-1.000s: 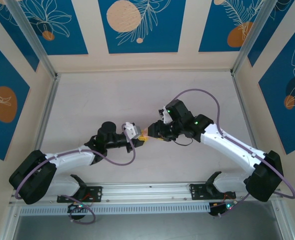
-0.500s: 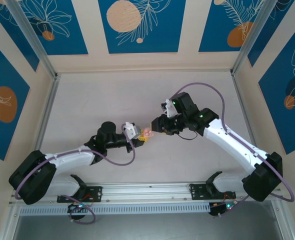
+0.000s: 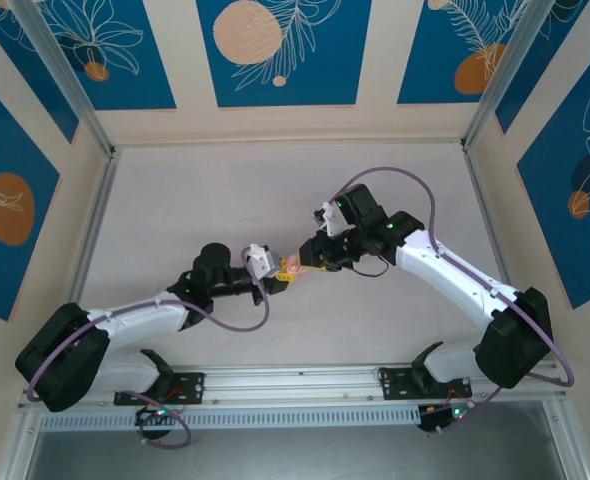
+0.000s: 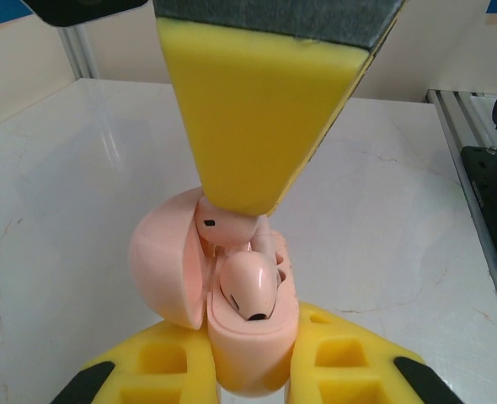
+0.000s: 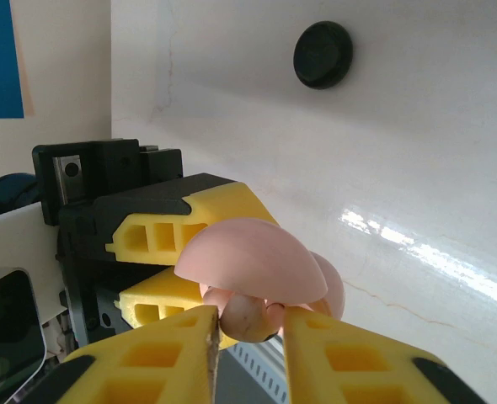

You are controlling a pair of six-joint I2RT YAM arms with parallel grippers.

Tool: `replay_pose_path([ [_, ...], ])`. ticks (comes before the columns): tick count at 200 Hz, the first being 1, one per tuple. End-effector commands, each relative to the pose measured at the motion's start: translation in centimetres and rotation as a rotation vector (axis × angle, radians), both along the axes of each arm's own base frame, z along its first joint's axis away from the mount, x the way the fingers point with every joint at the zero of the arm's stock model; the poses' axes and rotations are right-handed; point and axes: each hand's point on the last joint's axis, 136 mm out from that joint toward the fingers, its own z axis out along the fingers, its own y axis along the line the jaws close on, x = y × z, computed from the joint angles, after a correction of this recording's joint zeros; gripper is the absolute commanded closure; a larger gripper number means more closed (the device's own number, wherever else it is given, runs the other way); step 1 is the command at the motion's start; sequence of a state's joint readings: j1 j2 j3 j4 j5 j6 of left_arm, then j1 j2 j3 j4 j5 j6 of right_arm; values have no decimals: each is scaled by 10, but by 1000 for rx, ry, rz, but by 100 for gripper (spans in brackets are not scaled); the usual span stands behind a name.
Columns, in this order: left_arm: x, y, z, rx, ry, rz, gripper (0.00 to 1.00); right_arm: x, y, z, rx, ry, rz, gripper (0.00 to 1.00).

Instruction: Insert the wireless bluetooth earbuds into the charging case

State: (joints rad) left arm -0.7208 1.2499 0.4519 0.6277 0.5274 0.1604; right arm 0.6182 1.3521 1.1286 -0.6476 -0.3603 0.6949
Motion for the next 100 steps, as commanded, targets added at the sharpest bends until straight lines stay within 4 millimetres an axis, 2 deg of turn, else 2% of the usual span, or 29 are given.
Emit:
replay_pose_path([
  [1,-6,-6,20,-39,-53,-40,87,-2,3,9,29,18,15,77],
  [62,-4,-5,18,-21,-68,-31,87,-2,1,-4,27,92,-127,82],
  [100,-3,-4,17,-11,-77,-28,87,0,-18,-17,-27,92,-247,83],
])
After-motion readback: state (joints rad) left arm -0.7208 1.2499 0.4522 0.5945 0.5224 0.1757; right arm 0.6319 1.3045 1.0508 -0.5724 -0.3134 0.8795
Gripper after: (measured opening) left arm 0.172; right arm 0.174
